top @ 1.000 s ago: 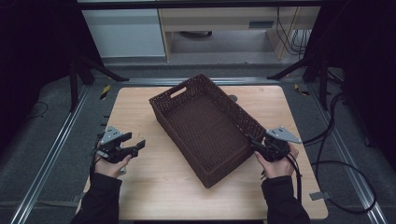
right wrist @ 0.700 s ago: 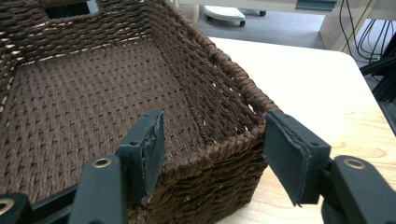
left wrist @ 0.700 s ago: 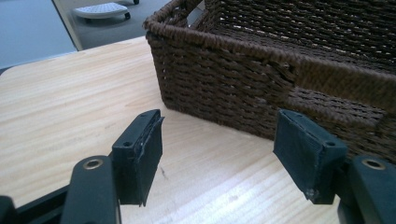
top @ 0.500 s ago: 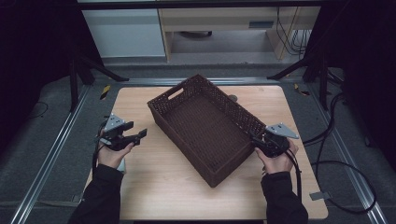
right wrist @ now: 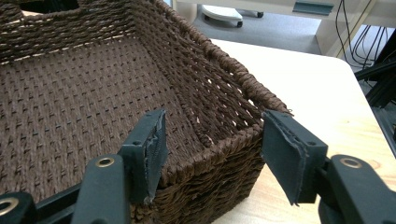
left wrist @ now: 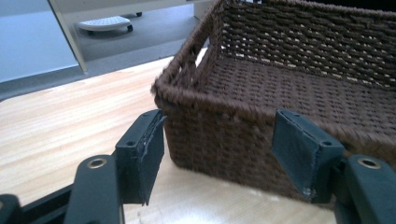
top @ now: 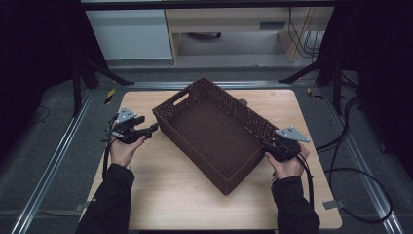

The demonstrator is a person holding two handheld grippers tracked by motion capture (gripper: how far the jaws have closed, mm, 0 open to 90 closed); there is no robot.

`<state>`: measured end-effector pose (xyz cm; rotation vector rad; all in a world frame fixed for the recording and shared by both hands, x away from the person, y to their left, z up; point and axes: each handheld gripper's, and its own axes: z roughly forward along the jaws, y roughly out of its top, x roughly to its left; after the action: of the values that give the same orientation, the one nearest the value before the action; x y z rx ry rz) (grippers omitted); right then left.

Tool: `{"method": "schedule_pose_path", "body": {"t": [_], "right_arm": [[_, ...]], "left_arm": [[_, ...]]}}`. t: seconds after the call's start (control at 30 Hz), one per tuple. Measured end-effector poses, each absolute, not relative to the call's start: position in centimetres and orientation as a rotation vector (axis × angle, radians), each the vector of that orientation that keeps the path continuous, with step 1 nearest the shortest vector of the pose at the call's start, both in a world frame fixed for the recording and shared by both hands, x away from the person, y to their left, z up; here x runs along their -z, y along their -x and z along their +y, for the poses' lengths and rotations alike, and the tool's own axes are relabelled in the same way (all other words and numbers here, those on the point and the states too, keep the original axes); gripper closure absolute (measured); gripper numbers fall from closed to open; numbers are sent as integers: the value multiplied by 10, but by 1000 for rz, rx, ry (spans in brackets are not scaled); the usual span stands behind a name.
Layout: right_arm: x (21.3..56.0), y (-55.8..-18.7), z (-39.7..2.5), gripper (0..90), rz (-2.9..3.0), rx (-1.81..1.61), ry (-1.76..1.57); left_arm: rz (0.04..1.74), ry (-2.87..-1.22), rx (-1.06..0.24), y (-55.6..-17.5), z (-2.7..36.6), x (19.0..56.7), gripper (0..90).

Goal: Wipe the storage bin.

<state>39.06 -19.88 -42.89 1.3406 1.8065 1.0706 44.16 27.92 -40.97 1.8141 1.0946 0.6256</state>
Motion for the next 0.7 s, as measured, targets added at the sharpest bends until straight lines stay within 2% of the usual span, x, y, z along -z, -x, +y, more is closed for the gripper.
{"method": "schedule_pose_path", "body": {"t": [0.6, 0.7], "right_arm": [[426, -396, -204, 418, 1827, -1077, -1314], [422, -390, -202, 389, 1824, -1103, -1305]], "left_arm": [[1135, -1826, -616, -477, 268, 418, 344], [1140, -1833, -614, -476, 269, 417, 344]]}}
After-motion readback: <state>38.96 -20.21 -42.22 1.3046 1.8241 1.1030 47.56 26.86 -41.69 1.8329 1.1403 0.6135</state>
